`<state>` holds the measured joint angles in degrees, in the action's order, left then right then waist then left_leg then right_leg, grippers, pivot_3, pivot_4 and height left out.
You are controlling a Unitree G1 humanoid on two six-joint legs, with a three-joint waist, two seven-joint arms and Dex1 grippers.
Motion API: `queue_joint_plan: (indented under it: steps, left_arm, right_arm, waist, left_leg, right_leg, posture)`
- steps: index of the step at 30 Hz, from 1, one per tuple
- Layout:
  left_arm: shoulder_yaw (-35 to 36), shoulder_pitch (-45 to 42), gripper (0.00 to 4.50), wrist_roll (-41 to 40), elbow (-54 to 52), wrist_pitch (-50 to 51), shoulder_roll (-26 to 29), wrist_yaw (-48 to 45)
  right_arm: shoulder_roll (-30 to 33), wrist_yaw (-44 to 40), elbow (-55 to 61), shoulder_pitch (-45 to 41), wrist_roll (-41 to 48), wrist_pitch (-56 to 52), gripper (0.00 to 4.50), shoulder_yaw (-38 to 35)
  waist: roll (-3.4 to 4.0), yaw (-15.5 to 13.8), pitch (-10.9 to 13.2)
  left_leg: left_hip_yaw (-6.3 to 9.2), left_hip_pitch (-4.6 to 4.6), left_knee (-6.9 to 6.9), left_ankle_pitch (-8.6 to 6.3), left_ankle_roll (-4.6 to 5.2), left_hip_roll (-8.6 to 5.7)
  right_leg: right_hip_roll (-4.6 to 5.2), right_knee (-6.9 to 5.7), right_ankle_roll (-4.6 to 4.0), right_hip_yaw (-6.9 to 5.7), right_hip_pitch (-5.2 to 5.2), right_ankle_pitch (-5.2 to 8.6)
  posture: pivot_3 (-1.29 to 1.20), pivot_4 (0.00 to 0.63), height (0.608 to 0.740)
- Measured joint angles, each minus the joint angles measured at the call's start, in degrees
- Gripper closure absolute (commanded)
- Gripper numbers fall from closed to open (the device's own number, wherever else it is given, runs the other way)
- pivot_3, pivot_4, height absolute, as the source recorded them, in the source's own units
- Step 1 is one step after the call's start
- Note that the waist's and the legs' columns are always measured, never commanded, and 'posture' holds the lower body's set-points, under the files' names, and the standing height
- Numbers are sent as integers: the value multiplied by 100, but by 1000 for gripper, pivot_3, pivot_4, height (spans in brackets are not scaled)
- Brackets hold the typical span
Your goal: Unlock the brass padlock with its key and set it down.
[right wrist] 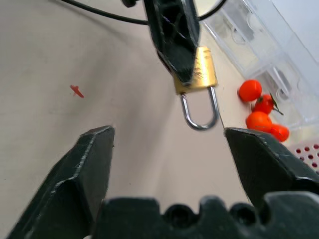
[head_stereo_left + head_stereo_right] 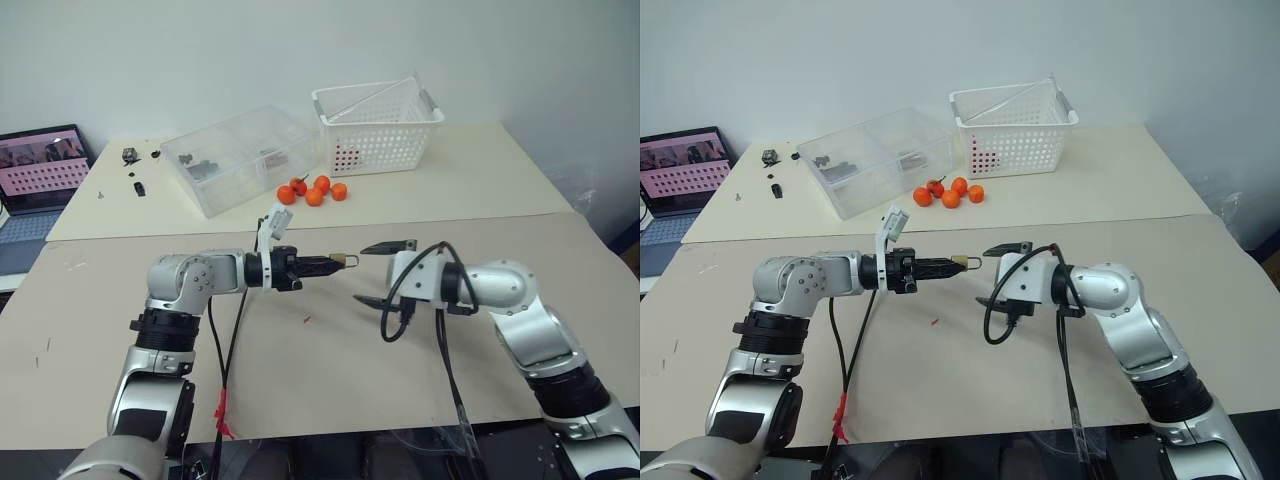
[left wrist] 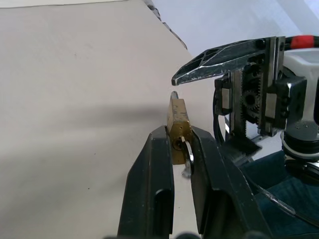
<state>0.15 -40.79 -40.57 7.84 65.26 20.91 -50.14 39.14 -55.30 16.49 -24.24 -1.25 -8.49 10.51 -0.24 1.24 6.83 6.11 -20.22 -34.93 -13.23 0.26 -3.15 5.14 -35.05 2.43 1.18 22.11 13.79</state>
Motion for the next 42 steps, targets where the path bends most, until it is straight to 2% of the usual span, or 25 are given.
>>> queue_joint_plan:
  steps: [8,9,22,42]
  left_arm:
    - [0,-19,4416,-2,3,1,-3,0]
    - [1,-19,4416,-2,3,1,-1,0]
    - [1,-19,4416,-7,3,16,-9,7]
    - [106,-22,4416,-47,-19,124,-16,176]
  right_arm:
    - [55,63,1,51,100,-7,4310,-70]
    - [44,80,0,45,101,-7,4479,-69]
    - [-268,303,-36,-316,28,-27,4479,79]
    - [-573,416,-804,-646,-390,298,4479,461]
  waist:
    - [0,-24,0]
    - [0,-25,0]
    - [0,-35,0]
    - [0,-35,0]
  left_leg:
    - [-4,-1,-1,0,0,-1]
    - [-4,-1,-1,0,0,-1]
    - [-3,-1,-1,0,-1,-2]
    - [-2,-1,0,1,-2,-3]
  right_leg:
    - [1,0,0,0,0,0]
    - [1,0,0,0,0,0]
    - [2,1,0,1,1,0]
    - [3,1,0,1,2,0]
  posture:
    - [0,150,740]
    - [0,150,740]
    - [0,150,740]
    - [0,150,740]
